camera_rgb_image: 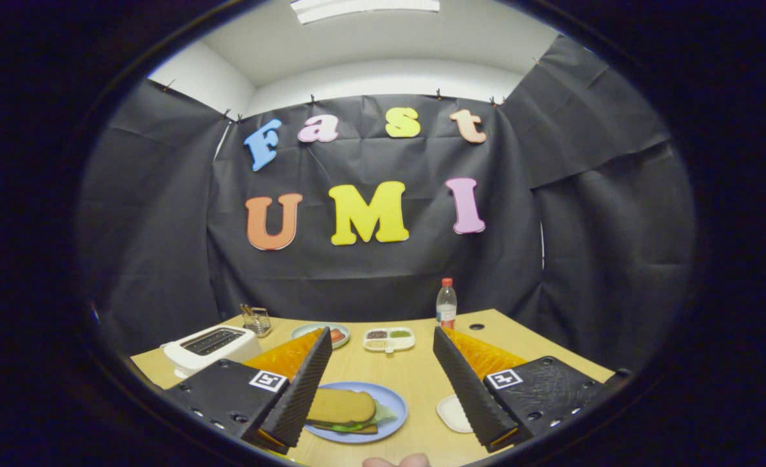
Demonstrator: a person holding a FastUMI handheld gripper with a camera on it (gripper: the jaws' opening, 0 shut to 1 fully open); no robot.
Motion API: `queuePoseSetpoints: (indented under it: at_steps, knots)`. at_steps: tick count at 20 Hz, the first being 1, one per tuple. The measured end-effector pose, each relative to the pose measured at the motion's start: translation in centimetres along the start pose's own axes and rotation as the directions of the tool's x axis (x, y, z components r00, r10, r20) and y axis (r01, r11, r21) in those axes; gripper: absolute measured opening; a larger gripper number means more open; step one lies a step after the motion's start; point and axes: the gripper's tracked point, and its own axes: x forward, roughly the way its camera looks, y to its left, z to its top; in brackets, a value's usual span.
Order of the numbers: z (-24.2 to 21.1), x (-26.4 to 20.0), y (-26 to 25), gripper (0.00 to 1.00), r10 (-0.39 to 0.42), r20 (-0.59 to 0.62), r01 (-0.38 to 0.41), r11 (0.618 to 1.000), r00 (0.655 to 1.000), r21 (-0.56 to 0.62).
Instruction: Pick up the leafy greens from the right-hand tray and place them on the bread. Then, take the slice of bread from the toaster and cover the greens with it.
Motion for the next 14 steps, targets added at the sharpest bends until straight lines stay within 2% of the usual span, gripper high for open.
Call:
queuePoseSetpoints:
  at_steps: [5,8,10,12,14]
  knots:
    - [3.8,-3.0,0.9,0.95,0.02,0.035,-0.019,0.999,0.999,-0.035]
    - [4.3,-3.9,1.6,0.95,0.03,0.052,-0.029,0.999,0.998,-0.025]
    - [4.3,-4.2,2.4,0.95,0.059,0.053,-0.056,0.996,0.997,-0.064]
    - [4.7,-4.4,2.4,0.95,0.058,0.062,-0.051,0.993,0.996,-0.105]
    - [4.7,-4.6,2.6,0.95,0.062,0.065,-0.057,0.996,0.996,-0.076]
